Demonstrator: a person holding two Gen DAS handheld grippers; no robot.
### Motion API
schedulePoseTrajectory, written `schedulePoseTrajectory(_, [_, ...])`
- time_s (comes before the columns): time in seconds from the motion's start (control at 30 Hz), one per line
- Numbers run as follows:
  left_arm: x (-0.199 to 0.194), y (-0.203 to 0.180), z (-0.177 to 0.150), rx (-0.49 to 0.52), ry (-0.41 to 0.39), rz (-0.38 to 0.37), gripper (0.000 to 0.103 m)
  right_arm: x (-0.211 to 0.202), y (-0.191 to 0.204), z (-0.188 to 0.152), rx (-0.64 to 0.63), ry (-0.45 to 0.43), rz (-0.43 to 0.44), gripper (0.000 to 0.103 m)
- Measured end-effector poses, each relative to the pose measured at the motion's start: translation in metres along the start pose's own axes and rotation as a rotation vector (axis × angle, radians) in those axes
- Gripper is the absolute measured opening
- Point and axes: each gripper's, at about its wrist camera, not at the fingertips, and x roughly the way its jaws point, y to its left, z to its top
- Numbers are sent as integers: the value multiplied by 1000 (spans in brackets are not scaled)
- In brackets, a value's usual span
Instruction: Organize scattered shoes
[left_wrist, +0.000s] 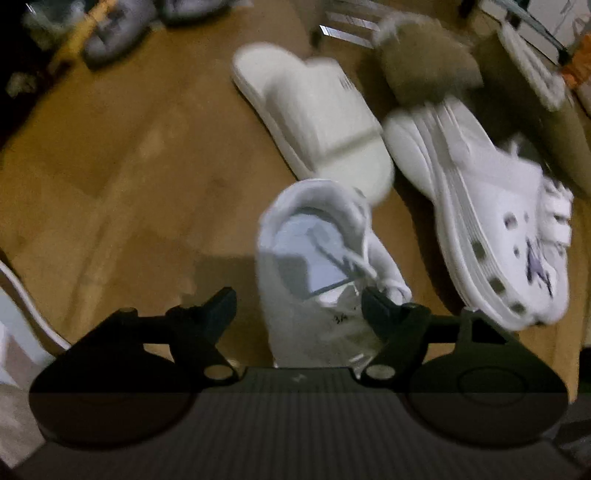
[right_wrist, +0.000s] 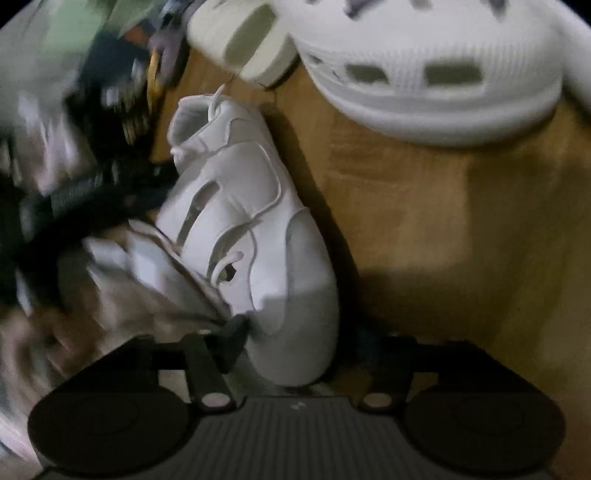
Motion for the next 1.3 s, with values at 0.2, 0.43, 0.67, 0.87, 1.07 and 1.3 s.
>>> schedulePoseTrajectory(0.2, [-26, 7, -7, 73, -21, 102, 80, 38, 69, -26, -277, 44, -84, 58])
schedulePoseTrajectory(0.43, [-35, 14, -6, -67, 31, -63, 89, 6, 58, -42, -230, 24, 5, 91])
schedulePoseTrajectory(0.67, [-10, -47, 38, -156, 11, -133, 93, -93, 45, -43, -189, -197, -2, 93])
schedulePoseTrajectory(0.87, [12, -98, 73, -232, -12, -188, 93, -130, 22, -50, -123, -364, -39, 93])
schedulePoseTrajectory(1.07, [36, -129, 86, -233, -36, -118, 101, -161, -5, -65, -65, -481, -97, 93])
schedulePoseTrajectory(1.3, [69, -131, 73, -276, -24, -182, 51, -182, -24, -65, -11, -601, -89, 93])
